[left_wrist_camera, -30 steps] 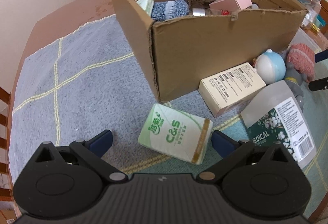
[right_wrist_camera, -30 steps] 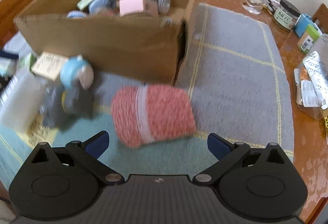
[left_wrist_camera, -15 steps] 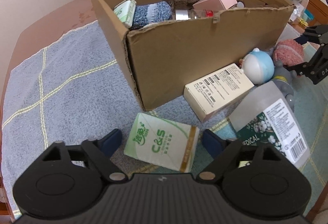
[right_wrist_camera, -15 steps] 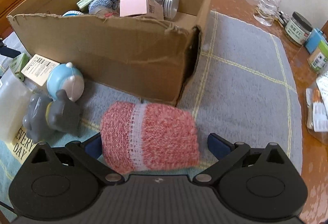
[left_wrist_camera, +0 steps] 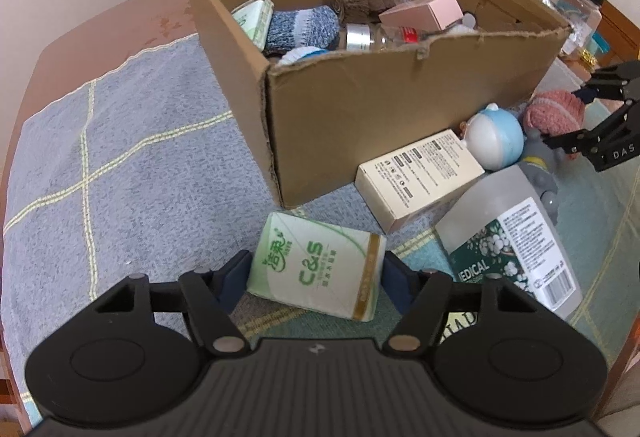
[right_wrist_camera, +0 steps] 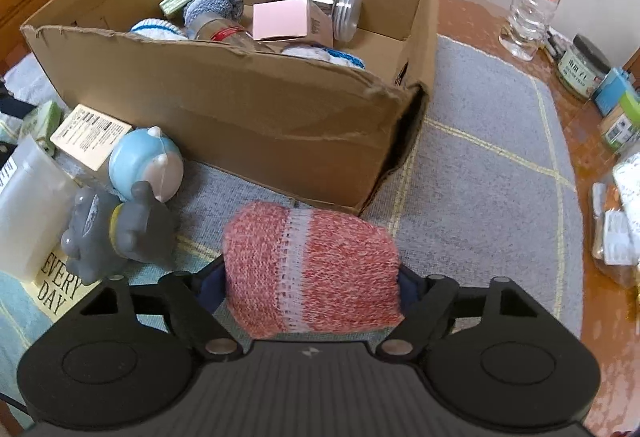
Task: Organize objects
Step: 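Carry the tissue pack and pink knit sock into the cardboard box and release both, then move both tools back toward the figurines and bottle on the towel, then grasp the white MEDICAL swab bottle with the left tool while the right tool approaches the grey cat figurine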
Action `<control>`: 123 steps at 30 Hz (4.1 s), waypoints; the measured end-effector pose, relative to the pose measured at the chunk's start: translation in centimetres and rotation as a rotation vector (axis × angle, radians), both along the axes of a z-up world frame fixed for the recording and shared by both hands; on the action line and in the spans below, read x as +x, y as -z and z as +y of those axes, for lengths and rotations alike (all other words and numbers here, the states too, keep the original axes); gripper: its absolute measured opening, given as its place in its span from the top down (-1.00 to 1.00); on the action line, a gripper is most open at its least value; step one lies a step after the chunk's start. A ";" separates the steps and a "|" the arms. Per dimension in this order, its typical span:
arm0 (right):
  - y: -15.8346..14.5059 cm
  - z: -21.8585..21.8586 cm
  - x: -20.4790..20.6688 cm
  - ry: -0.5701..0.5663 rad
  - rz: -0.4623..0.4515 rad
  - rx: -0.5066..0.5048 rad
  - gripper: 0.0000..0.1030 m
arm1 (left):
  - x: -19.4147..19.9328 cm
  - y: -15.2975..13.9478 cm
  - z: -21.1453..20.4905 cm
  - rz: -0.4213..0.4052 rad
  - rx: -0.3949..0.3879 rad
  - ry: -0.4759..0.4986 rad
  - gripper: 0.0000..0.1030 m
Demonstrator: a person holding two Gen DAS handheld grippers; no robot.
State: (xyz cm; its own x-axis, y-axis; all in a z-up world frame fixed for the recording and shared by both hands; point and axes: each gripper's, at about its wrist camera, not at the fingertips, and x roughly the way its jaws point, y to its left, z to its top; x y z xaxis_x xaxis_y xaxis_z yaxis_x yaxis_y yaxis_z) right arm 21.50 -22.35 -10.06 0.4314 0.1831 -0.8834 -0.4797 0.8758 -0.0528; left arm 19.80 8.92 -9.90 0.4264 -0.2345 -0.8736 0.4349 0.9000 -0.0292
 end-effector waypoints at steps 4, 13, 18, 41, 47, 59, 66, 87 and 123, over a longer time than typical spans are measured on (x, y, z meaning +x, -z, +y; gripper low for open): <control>-0.8 -0.3 -0.1 0.030 0.020 0.021 -0.48 | -0.2 -1.2 0.3 -0.002 -0.003 -0.008 -0.33; -3.5 -1.3 -1.1 0.080 0.046 0.073 -0.46 | -1.5 -5.3 0.8 -0.008 -0.031 -0.016 -0.33; -6.5 -1.2 -2.5 0.075 0.014 0.080 -0.45 | -2.1 -8.2 0.3 -0.032 -0.040 -0.005 -0.33; -14.9 3.4 2.2 0.000 -0.226 0.091 -0.88 | 4.4 -14.9 -3.5 -0.264 -0.048 -0.063 -0.98; -14.6 3.5 2.2 -0.022 -0.225 0.090 -1.00 | 4.1 -14.5 -3.4 -0.239 -0.018 -0.056 -0.98; -12.9 3.2 -1.1 0.039 -0.199 0.110 -1.00 | 1.1 -12.3 -3.1 -0.159 -0.080 -0.177 -0.98; -11.6 2.8 -3.2 0.113 -0.156 0.152 -1.00 | -0.5 -11.0 -3.4 -0.139 -0.083 -0.230 -0.99; -2.6 6.4 -6.5 0.109 -0.060 0.147 -1.00 | -6.3 -6.5 -0.1 -0.147 -0.066 -0.401 -0.99; 0.6 -0.2 -4.6 0.029 -0.022 0.051 -1.00 | -5.8 -3.8 -3.5 -0.121 -0.050 -0.623 -0.98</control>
State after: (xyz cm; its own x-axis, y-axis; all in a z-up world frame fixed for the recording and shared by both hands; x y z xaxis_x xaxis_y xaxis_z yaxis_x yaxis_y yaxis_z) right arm 16.95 -22.52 -10.65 0.4564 0.2148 -0.8635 -0.4536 0.8910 -0.0181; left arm 13.96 5.41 -6.15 0.5911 0.0505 -0.8050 -0.1671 0.9841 -0.0609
